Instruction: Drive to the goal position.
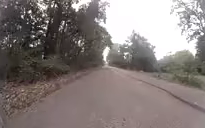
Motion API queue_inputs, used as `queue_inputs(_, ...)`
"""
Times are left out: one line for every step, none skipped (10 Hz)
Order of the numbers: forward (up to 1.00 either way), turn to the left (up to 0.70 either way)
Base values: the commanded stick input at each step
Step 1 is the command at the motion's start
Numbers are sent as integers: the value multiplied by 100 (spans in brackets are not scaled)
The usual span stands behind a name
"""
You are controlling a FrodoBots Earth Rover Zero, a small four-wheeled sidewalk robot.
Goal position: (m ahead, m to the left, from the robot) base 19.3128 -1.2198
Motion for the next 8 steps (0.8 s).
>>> queue_inputs(70,0)
queue_inputs(70,0)
queue_inputs(70,0)
queue_inputs(70,0)
queue_inputs(70,0)
queue_inputs(70,0)
queue_inputs(70,0)
queue_inputs(70,0)
